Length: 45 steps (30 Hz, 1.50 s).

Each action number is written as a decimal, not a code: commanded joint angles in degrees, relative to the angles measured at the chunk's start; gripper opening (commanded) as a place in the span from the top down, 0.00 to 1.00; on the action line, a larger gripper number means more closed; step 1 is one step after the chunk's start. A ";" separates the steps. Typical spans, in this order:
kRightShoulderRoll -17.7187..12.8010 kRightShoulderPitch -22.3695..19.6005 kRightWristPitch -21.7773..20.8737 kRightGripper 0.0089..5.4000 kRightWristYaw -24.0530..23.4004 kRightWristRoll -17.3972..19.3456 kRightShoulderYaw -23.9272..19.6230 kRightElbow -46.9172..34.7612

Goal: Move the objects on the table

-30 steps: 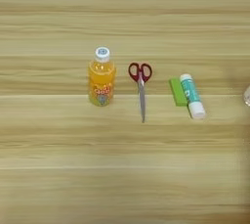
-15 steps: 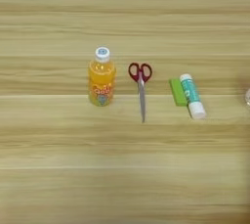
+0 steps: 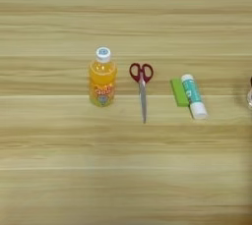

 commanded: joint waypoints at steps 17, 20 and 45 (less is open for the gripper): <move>-2.16 -3.47 -1.51 0.40 0.19 1.49 1.05 -0.45; -1.70 -3.10 -2.22 0.41 0.93 1.63 1.86 -2.39; 3.37 0.73 4.11 0.41 4.98 4.46 9.28 -25.87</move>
